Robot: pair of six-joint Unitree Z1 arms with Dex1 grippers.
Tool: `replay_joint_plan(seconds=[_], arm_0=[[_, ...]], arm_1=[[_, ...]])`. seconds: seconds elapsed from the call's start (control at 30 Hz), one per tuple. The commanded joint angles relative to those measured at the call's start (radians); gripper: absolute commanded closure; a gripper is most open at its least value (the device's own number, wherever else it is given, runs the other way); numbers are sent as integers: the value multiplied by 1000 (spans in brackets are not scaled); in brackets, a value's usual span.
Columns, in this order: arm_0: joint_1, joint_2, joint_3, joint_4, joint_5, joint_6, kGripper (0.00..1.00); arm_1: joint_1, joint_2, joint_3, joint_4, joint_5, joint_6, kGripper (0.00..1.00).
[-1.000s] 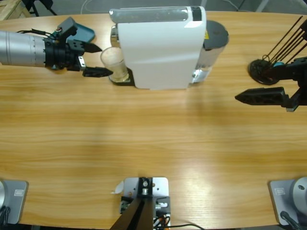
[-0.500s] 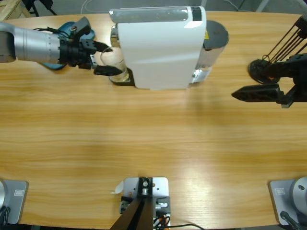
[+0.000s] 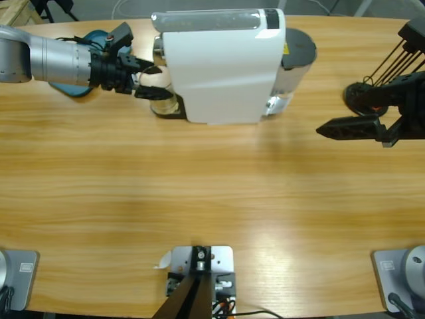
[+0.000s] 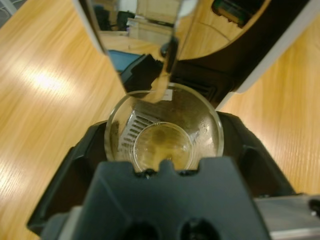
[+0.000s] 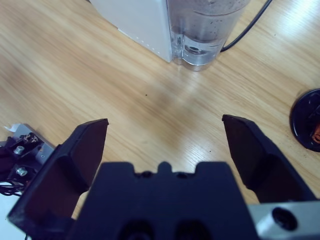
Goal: Pour coffee
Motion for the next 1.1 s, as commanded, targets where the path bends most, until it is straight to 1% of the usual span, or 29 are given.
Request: replay_joint_plan(seconds=[0.03,0.07,0.13,0.17,0.47,0.57,0.67,0.77,0.83,0.87,0.93,1.03,1.1], arm_0=[[-2,60,3,-26,-47,-12,516],[-2,63,3,-33,-38,-20,595],[-2,65,3,-37,-32,-22,918],[-2,63,7,-37,-30,-21,1000],[19,-3,70,-46,-21,-17,1000],[33,-46,107,-46,-11,-17,1000],[66,-122,148,-46,10,-17,1000],[139,-218,171,-46,23,-22,1000],[191,-260,172,-46,71,-47,1000],[217,-267,169,-55,116,-77,1000],[241,-262,163,-103,226,-172,1000],[264,-214,125,-164,409,-314,1000],[281,-148,94,-200,484,-378,1000]], arm_1=[[-17,18,16,-12,-4,-5,0],[-17,17,16,-13,-4,-5,0],[-17,16,15,-13,-5,-5,0],[-17,15,15,-13,-6,-5,0],[-17,10,13,-13,-10,-5,0],[-17,12,11,-13,-9,-4,0],[-17,13,10,-13,-8,1,0],[-17,10,3,-12,-8,4,0],[-17,8,-1,-8,-7,4,0],[-17,6,-1,-6,-7,4,0],[-17,3,-4,-7,-6,4,0],[-17,14,-16,-9,-7,4,0],[-17,24,-21,-12,-7,4,0]])
